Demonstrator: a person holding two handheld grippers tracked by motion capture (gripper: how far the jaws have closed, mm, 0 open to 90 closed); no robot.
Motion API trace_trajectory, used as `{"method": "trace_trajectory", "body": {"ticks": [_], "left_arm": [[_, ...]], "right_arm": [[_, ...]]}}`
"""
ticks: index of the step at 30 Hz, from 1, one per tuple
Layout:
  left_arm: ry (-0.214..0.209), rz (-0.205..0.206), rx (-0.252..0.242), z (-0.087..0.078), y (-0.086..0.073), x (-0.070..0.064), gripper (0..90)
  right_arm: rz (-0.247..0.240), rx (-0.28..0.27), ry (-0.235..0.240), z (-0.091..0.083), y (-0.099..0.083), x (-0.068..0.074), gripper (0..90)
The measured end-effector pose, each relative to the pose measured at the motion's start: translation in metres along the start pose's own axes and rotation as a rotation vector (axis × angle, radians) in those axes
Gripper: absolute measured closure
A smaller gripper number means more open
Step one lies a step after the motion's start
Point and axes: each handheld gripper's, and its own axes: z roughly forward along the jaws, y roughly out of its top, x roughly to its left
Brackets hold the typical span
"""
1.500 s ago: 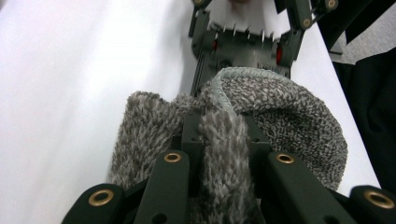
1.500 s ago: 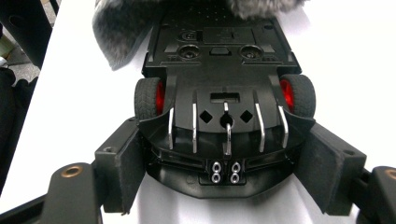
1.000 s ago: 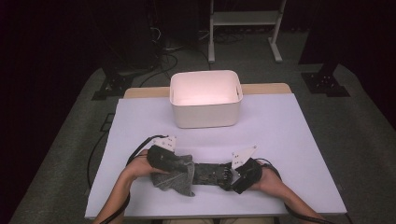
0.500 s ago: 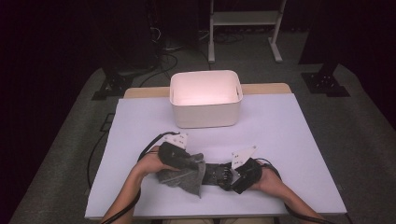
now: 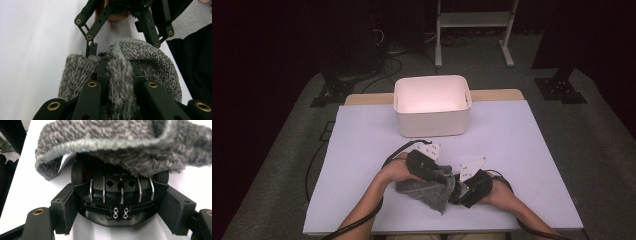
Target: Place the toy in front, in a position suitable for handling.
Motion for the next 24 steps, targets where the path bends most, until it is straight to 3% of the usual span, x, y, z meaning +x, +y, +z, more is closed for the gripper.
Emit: {"method": "trace_trajectory", "body": {"ticks": [12, 17, 24], "left_arm": [[0.016, -0.062, -0.012, -0.029, -0.040, -0.020, 76.4], [0.006, -0.063, -0.030, -0.026, -0.043, -0.023, 76.4], [0.014, -0.049, -0.014, -0.025, -0.042, -0.028, 76.5]], "right_arm": [[0.001, 0.008, 0.006, 0.000, 0.001, -0.002, 22.9], [0.029, 0.024, 0.005, 0.000, 0.004, -0.001, 21.2], [0.094, 0.029, 0.052, -0.003, 0.009, -0.003, 17.5]]}}
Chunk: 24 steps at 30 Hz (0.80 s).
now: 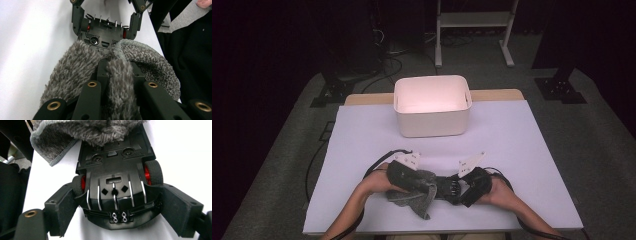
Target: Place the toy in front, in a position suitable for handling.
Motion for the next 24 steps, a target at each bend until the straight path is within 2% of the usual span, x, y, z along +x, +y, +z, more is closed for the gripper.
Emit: {"method": "trace_trajectory", "body": {"ticks": [8, 17, 22, 24], "left_arm": [[-0.010, 0.006, 0.000, 0.002, 0.001, -0.003, 76.5], [-0.017, 0.010, 0.010, 0.004, 0.002, -0.005, 76.5], [-0.017, 0.013, 0.015, 0.004, 0.003, -0.004, 76.5], [-0.019, 0.013, 0.015, 0.004, 0.003, -0.004, 76.5]], "right_arm": [[0.063, 0.005, 0.047, -0.002, 0.006, -0.005, 15.8], [0.084, 0.004, 0.080, 0.002, 0.016, -0.011, 15.8], [0.119, -0.008, 0.108, 0.003, 0.016, -0.015, 15.8], [0.118, -0.011, 0.108, 0.003, 0.016, -0.016, 15.8]]}}
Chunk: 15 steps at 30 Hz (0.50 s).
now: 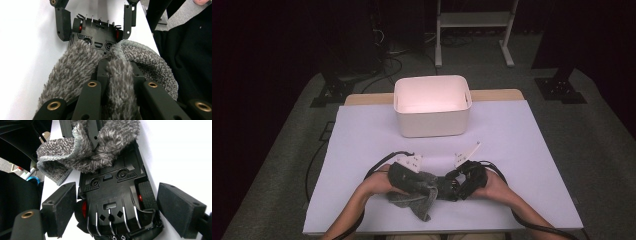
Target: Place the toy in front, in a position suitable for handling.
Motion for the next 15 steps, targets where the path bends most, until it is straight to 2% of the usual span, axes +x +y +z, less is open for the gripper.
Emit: {"method": "trace_trajectory", "body": {"ticks": [9, 12, 15], "left_arm": [[-0.007, 0.009, 0.015, 0.002, 0.003, -0.002, 76.5], [-0.005, 0.011, 0.014, 0.001, 0.003, -0.002, 76.5], [0.001, 0.015, 0.011, -0.001, 0.004, -0.001, 76.8]], "right_arm": [[0.021, -0.047, -0.008, -0.008, 0.003, -0.006, 16.3], [0.034, -0.029, -0.015, -0.006, 0.002, -0.009, 16.6], [0.058, -0.021, 0.023, -0.001, -0.001, -0.012, 18.2]]}}
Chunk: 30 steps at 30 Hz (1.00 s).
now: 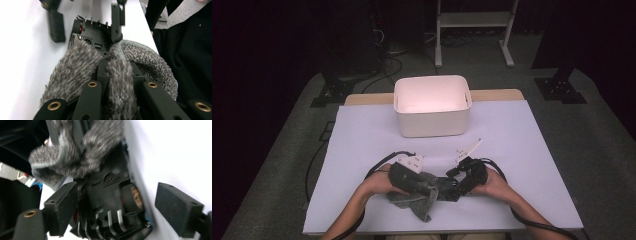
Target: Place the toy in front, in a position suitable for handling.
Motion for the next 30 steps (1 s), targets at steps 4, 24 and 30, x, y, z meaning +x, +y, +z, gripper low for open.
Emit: {"method": "trace_trajectory", "body": {"ticks": [4, 24, 30], "left_arm": [[0.024, -0.017, -0.035, -0.008, 0.000, 0.003, 76.8], [0.080, -0.177, -0.073, -0.026, -0.003, 0.022, 67.6], [0.061, -0.161, -0.043, -0.021, 0.001, 0.016, 68.2]], "right_arm": [[0.012, 0.012, 0.055, 0.003, -0.002, 0.000, 25.1], [-0.260, -0.015, -0.160, 0.000, -0.005, 0.042, 26.9], [-0.318, -0.023, -0.197, 0.001, -0.007, 0.049, 27.2]]}}
